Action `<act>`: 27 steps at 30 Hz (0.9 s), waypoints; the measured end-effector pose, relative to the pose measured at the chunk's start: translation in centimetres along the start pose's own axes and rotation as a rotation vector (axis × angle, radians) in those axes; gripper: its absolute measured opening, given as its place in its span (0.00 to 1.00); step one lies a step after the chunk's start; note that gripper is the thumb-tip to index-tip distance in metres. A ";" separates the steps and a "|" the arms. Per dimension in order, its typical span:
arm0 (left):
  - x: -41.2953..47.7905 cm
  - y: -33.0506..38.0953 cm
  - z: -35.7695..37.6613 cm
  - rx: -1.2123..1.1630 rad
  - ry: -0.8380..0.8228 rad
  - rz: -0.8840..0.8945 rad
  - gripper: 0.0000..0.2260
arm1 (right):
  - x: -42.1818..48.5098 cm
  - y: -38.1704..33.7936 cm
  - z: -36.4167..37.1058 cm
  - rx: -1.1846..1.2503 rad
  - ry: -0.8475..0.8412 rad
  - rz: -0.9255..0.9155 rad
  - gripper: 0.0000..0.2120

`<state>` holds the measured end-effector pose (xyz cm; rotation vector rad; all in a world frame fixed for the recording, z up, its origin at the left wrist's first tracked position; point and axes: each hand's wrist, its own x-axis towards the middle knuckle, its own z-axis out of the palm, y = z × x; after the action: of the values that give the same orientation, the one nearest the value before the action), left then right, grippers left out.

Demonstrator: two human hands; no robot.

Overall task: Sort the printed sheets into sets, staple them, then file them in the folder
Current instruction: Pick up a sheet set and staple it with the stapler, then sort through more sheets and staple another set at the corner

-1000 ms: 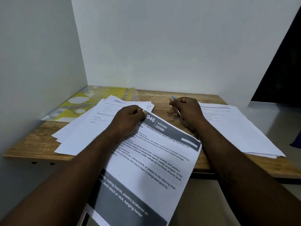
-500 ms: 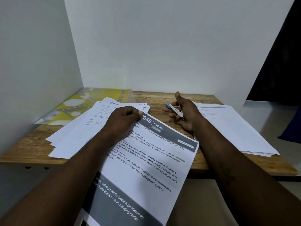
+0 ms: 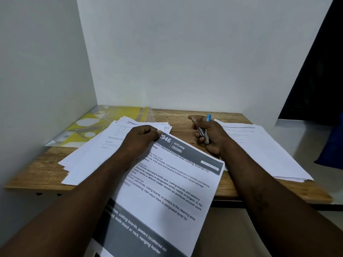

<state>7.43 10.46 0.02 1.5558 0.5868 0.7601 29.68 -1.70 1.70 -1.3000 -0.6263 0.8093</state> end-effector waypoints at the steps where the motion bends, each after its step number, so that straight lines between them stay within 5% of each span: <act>1: -0.1 0.3 -0.2 -0.033 -0.008 -0.009 0.09 | -0.2 -0.1 -0.1 -0.038 -0.019 -0.003 0.21; 7: -0.4 3.0 -1.6 -0.131 0.050 -0.004 0.07 | -2.6 -2.1 -0.4 -0.053 -0.222 0.042 0.19; 16: -0.3 4.6 -4.4 -0.169 0.216 -0.022 0.04 | -4.5 -1.9 0.4 0.045 -0.414 0.078 0.40; 20: -0.8 4.7 -5.8 -0.149 0.333 -0.020 0.08 | -4.9 -0.1 0.9 -0.059 -0.360 0.019 0.19; 27: -1.2 4.8 -6.6 -0.182 0.417 -0.001 0.06 | -6.6 0.7 3.3 -0.002 -0.324 -0.038 0.21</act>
<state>1.35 13.29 4.82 1.2348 0.7971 1.1177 23.09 -5.07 1.84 -1.1635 -0.9062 0.9973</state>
